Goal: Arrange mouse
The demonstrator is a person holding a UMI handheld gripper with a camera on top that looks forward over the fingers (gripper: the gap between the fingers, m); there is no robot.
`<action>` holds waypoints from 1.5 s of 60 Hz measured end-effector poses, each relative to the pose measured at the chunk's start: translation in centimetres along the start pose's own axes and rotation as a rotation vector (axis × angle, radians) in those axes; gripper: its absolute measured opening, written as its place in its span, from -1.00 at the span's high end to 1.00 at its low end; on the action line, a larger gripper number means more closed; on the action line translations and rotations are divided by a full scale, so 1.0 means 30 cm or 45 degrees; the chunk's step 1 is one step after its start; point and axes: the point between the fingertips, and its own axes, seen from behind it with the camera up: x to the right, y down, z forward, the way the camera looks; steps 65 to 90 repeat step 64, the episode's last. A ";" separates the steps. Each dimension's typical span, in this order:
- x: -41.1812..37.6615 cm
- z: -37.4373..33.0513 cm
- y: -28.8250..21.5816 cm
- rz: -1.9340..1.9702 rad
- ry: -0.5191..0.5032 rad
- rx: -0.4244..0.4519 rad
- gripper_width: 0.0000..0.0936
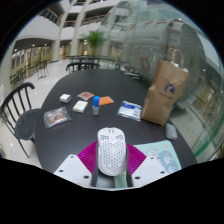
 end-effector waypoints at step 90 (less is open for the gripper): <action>-0.076 -0.465 0.395 0.169 0.027 0.036 -0.81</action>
